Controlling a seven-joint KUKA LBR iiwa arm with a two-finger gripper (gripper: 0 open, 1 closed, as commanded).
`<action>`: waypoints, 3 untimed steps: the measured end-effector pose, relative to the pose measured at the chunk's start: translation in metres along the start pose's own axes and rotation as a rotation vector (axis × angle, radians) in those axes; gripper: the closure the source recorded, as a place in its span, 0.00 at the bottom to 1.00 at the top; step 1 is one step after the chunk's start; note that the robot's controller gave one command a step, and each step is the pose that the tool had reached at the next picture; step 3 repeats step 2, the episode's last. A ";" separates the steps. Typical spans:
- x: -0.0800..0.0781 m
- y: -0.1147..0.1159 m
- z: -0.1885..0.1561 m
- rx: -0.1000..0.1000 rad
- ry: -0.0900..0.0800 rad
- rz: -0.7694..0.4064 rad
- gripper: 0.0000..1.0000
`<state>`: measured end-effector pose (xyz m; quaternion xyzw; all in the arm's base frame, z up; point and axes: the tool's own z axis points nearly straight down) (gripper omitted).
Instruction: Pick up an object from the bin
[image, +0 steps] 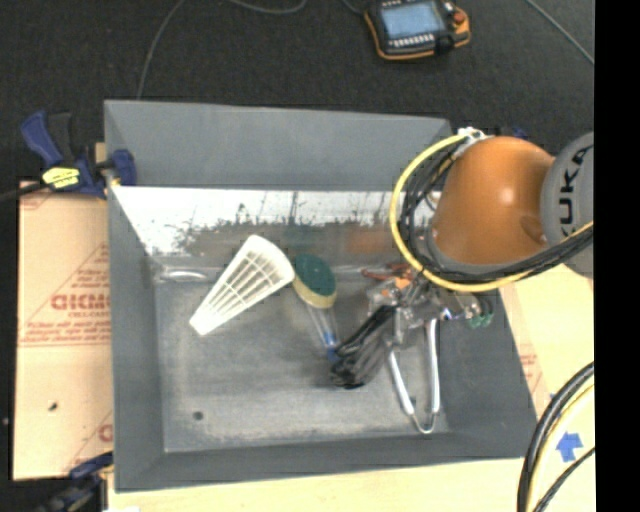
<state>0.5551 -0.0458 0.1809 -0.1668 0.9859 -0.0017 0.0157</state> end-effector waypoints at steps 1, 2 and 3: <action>0.008 -0.004 0.039 -0.004 0.004 -0.033 1.00; -0.006 -0.011 -0.054 0.002 -0.003 -0.020 1.00; -0.006 -0.011 -0.054 0.002 -0.003 -0.020 1.00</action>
Offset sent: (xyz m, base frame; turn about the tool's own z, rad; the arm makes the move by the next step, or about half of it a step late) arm 0.0190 -0.0096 0.1313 -0.0144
